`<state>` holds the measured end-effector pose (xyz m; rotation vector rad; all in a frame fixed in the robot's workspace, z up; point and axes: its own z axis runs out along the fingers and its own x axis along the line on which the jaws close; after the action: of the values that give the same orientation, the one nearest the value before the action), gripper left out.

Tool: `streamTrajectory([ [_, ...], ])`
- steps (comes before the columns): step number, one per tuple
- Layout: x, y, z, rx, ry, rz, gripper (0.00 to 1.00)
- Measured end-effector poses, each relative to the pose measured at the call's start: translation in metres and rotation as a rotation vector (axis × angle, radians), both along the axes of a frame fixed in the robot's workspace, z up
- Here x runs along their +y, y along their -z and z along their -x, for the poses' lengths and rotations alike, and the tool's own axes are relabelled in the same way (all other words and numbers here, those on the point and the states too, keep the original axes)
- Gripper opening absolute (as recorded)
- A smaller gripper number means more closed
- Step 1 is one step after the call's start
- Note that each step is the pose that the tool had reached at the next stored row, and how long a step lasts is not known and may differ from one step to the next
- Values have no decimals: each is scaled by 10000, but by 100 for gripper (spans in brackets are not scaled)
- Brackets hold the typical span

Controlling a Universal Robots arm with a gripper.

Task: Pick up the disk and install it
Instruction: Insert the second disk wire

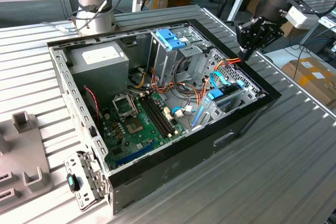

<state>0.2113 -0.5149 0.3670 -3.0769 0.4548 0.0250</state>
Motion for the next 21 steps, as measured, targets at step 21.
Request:
streamTrajectory([
  [21,0,-159,0,1,0,-2,16],
])
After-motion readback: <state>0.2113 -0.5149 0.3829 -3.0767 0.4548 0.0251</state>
